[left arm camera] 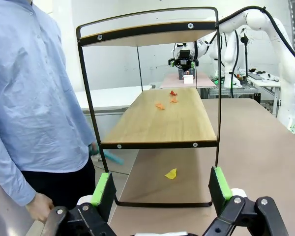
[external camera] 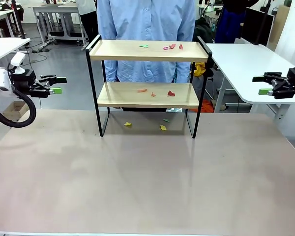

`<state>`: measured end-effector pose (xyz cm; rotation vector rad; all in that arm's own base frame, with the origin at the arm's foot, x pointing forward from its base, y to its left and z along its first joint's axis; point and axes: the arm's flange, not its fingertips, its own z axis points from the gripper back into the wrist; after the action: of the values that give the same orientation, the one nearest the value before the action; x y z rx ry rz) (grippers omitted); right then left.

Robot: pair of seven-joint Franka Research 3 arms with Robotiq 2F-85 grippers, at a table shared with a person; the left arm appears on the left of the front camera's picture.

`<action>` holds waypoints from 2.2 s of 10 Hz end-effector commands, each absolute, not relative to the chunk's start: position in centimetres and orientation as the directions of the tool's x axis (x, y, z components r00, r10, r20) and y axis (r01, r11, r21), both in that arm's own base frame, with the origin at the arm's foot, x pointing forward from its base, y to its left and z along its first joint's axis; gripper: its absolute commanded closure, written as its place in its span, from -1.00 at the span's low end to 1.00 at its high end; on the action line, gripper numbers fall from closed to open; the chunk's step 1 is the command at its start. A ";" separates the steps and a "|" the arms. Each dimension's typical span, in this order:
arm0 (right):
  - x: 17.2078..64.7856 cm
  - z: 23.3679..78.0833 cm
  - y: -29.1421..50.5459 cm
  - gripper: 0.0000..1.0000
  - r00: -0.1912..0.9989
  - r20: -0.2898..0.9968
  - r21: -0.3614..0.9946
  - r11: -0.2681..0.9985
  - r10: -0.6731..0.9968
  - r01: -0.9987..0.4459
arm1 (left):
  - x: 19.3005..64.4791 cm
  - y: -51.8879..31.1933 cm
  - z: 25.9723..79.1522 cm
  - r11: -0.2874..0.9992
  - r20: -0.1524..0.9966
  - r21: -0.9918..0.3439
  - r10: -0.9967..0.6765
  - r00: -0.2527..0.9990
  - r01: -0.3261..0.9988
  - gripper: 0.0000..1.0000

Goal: Clean the shelf.
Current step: Pick up the Duster handed by the human.

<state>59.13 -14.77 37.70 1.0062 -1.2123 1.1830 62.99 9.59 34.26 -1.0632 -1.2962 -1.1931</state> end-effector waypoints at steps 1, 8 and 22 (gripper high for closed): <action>59.1 37.8 -14.7 -1.00 -0.030 0.993 -0.046 0.138 0.115 -0.989 | 63.0 9.5 34.5 0.114 0.996 0.084 -0.043 -0.079 0.990 -1.00; 59.1 37.8 -14.7 -1.00 -0.030 0.993 -0.046 0.138 0.115 -0.989 | 63.0 9.5 34.5 0.114 0.996 0.084 -0.043 -0.079 0.990 -1.00; 54.6 52.8 -14.6 -1.00 0.262 0.863 -0.050 0.589 0.432 -0.807 | 63.0 9.5 34.5 0.114 0.996 0.084 -0.043 -0.079 0.990 -1.00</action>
<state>55.96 -18.20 52.13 0.5050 -1.0257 0.9787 63.02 9.58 34.23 -1.0628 -1.2954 -1.1934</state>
